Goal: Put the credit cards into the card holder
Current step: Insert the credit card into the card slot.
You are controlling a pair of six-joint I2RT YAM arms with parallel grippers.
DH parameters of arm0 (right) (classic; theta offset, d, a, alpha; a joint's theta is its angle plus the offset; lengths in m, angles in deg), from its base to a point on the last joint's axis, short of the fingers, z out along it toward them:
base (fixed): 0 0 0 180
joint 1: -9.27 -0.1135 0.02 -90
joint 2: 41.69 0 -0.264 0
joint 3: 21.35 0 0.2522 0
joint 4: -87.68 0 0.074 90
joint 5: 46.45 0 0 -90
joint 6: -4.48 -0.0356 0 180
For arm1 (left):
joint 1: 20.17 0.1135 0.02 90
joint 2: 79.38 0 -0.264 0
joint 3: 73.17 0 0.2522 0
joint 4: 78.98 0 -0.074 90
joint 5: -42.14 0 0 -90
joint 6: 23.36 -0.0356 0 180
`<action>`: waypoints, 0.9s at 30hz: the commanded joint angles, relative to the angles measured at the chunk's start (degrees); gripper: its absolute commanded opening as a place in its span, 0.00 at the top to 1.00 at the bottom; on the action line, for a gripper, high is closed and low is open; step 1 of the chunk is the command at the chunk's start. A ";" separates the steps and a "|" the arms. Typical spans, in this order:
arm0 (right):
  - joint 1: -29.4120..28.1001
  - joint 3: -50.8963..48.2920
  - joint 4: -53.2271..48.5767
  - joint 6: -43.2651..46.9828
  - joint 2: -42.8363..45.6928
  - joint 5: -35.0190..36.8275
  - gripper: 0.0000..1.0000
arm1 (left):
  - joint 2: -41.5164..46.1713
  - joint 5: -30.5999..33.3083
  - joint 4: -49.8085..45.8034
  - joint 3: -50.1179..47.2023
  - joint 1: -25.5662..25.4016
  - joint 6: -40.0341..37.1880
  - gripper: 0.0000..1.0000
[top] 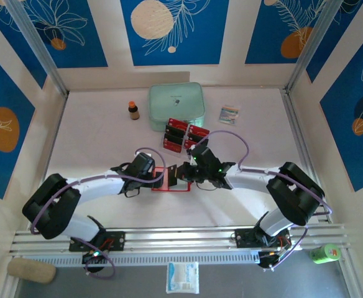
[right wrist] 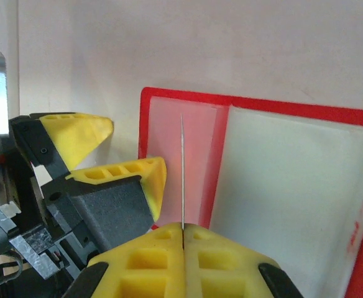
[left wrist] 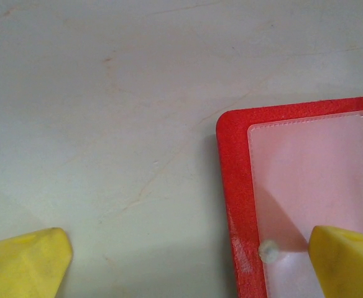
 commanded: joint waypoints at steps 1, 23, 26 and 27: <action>-0.71 -2.14 5.74 -1.25 1.17 3.32 1.00 | 0.14 0.55 -3.42 -1.98 0.47 1.05 0.00; -1.34 -5.26 12.11 -4.64 -2.51 6.51 1.00 | -0.66 0.55 -3.07 -2.06 0.52 1.24 0.00; -1.37 -5.76 12.14 -4.89 -2.69 6.79 1.00 | -0.66 0.46 -2.90 -2.37 0.53 1.25 0.00; -1.37 -5.96 12.36 -5.00 -2.69 6.97 1.00 | -0.66 0.48 -2.96 -2.33 0.52 1.21 0.00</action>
